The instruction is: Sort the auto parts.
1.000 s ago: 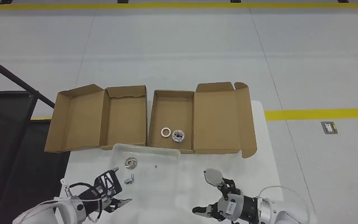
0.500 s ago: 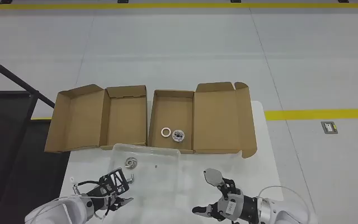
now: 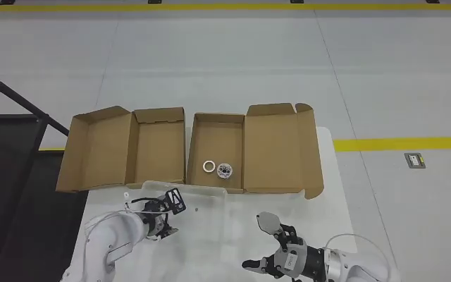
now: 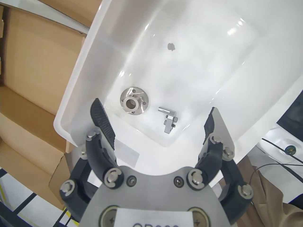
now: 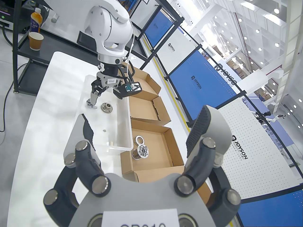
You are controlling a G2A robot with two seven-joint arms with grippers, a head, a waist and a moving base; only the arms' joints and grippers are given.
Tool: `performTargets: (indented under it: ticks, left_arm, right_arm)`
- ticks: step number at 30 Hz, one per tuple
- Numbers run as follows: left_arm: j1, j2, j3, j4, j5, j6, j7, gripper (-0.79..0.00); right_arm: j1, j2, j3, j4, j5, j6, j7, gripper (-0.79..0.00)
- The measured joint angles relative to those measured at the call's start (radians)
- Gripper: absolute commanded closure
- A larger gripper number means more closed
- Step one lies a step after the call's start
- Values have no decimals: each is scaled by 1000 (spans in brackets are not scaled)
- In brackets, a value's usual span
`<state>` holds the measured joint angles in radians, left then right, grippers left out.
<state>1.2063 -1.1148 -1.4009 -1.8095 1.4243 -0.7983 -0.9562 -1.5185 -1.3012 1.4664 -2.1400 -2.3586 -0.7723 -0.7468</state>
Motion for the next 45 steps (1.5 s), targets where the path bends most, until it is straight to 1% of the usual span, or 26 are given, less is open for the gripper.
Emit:
performTargets:
  ticks: [3,7,9,11,12,16,19,23,26,27,29,31,39,45]
  left_arm:
    - [-26,-3,26,14,-5,49,-61,-739]
    - [-59,-5,46,54,-16,103,-98,-748]
    - [-73,-7,56,77,-18,121,-107,-717]
    - [-93,-9,70,107,-23,139,-116,-563]
    - [-102,-10,76,121,-26,146,-118,-533]
    - [-143,-14,106,174,-29,170,-128,-557]
    - [-163,-16,127,202,-22,187,-123,-554]
    - [-193,-21,155,237,-4,216,-124,-486]
    - [-211,-24,177,256,22,249,-128,-486]
    - [-215,-25,182,261,25,256,-128,-471]
    - [-224,-27,191,273,28,265,-128,-400]
    - [-232,-28,196,284,26,270,-133,-372]
    - [-263,-34,222,324,34,304,-162,-345]
    - [-281,-37,235,353,28,300,-191,-326]
  right_arm:
    - [0,0,0,0,0,0,0,-785]
    - [0,0,0,0,0,0,0,-785]
    - [0,0,0,0,0,0,0,-785]
    - [0,0,0,0,0,0,0,-785]
    - [0,0,0,0,0,0,0,-785]
    - [0,0,0,0,0,0,0,-785]
    - [0,0,0,0,0,0,0,-785]
    - [0,0,0,0,0,0,0,-785]
    - [0,0,0,0,0,0,0,-785]
    - [0,0,0,0,0,0,0,-785]
    - [0,0,0,0,0,0,0,-785]
    - [0,0,0,0,0,0,0,-785]
    - [0,0,0,0,0,0,0,-785]
    - [0,0,0,0,0,0,0,-785]
